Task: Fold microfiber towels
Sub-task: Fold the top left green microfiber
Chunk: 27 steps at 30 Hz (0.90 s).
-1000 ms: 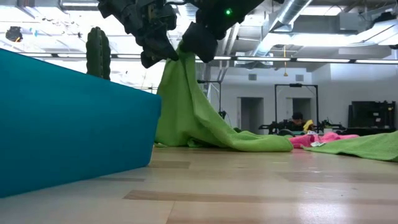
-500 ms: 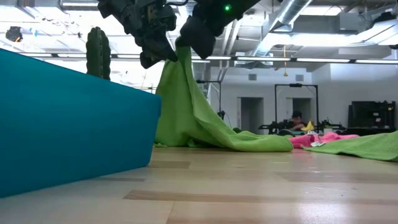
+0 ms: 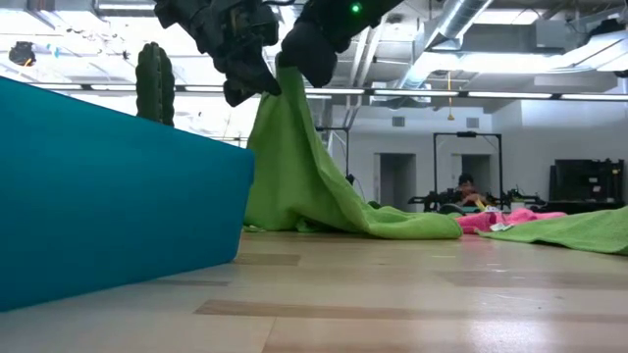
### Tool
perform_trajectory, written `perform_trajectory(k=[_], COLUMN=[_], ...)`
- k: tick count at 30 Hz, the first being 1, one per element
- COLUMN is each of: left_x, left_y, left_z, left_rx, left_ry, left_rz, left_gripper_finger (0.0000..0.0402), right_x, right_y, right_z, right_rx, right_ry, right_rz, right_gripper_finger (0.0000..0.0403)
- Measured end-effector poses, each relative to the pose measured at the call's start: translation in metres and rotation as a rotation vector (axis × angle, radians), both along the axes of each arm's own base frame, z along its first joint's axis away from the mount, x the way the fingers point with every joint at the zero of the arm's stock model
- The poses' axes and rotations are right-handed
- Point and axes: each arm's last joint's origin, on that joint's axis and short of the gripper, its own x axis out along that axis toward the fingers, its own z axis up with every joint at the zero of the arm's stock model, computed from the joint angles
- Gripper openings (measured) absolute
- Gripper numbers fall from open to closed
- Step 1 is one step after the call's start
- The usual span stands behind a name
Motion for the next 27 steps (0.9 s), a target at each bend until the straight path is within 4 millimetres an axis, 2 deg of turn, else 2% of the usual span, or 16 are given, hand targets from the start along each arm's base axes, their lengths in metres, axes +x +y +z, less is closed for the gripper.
perform_trajectory(k=[4, 8, 11, 15, 21, 27], left_x=[-0.001, -0.002, -0.002, 0.002, 0.001, -0.007], left_y=[0.001, 0.002, 0.003, 0.003, 0.003, 0.001], left_z=[-0.001, -0.003, -0.003, -0.004, -0.032, -0.059], left_rx=[0.080, 0.220, 0.297, 0.313, 0.335, 0.327], left_ry=[0.019, 0.060, 0.078, 0.028, -0.023, -0.008], left_rz=[-0.009, 0.015, 0.032, 0.034, 0.052, 0.113], left_gripper_finger=[0.0027, 0.0068, 0.0102, 0.0144, 0.0185, 0.0195], right_x=[-0.012, -0.030, -0.043, -0.056, -0.060, -0.062], right_y=[-0.003, -0.008, -0.015, -0.022, -0.028, -0.047], right_z=[0.015, 0.032, 0.039, 0.043, 0.037, 0.031], right_rx=[0.075, 0.176, 0.262, 0.338, 0.361, 0.390], right_ry=[-0.046, -0.080, -0.091, -0.093, -0.073, -0.057], right_rz=[-0.054, -0.103, -0.153, -0.216, -0.254, -0.338], right_gripper_finger=[0.0014, 0.0006, 0.0010, 0.0008, 0.0007, 0.0007])
